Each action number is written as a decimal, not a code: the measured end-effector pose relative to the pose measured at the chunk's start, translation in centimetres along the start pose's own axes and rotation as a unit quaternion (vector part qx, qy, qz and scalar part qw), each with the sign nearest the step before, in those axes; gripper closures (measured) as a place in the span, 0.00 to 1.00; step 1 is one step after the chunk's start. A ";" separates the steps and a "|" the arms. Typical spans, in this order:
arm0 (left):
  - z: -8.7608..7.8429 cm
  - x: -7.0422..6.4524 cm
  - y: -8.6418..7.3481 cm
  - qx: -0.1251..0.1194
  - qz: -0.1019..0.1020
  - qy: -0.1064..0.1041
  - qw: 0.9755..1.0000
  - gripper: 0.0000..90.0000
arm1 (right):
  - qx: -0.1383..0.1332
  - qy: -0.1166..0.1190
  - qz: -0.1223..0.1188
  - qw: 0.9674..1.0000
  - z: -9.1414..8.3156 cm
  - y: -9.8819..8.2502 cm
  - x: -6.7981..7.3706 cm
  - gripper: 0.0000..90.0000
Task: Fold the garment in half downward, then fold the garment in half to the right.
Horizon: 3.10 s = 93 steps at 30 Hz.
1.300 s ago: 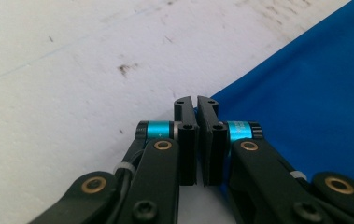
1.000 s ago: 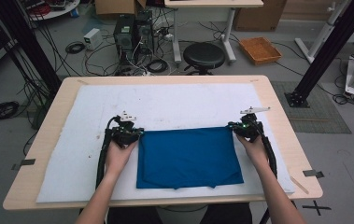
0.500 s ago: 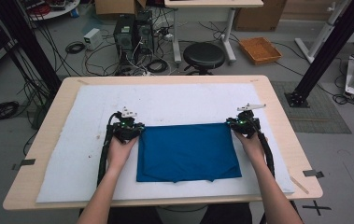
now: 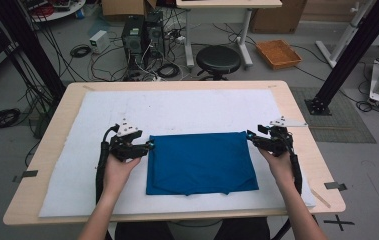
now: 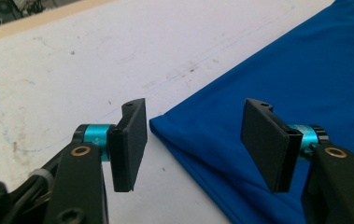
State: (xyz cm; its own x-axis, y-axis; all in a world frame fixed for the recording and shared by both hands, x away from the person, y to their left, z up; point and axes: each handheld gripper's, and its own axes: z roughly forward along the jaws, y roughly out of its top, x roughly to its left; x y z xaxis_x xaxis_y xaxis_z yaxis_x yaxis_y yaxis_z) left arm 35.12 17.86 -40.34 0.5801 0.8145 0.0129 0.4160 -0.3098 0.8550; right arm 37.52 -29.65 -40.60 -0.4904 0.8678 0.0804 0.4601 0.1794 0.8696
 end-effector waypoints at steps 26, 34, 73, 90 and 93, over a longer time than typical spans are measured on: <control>-3.9 0.9 -1.4 -0.060 -0.007 0.051 0.997 0.35 | -0.052 -0.005 0.049 0.997 -4.7 -1.2 -2.7 0.39; -3.9 0.8 -1.4 -0.064 -0.011 0.048 0.997 0.35 | -0.054 -0.007 0.052 0.997 -4.9 -1.2 -2.9 0.38; -5.6 -2.5 -3.9 -0.035 -0.069 -0.004 0.997 0.50 | -0.053 -0.005 0.053 0.997 -5.2 -1.4 -2.8 0.40; -5.3 -4.4 -7.9 0.032 -0.166 -0.047 0.984 0.54 | -0.049 -0.001 0.047 0.998 -4.9 -1.4 -2.5 0.40; -5.1 -4.6 -8.1 0.038 -0.180 -0.058 0.981 0.54 | -0.046 0.000 0.043 0.998 -4.7 -1.4 -2.3 0.40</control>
State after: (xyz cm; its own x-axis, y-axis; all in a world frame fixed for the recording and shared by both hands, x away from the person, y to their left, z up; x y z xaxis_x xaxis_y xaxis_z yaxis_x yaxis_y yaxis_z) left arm 25.53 19.13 -44.70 0.4598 0.8182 -0.3452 0.6563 -0.0512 0.7528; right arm 34.51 -34.12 -39.74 -0.4516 0.8783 0.1570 0.4302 0.0601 0.9008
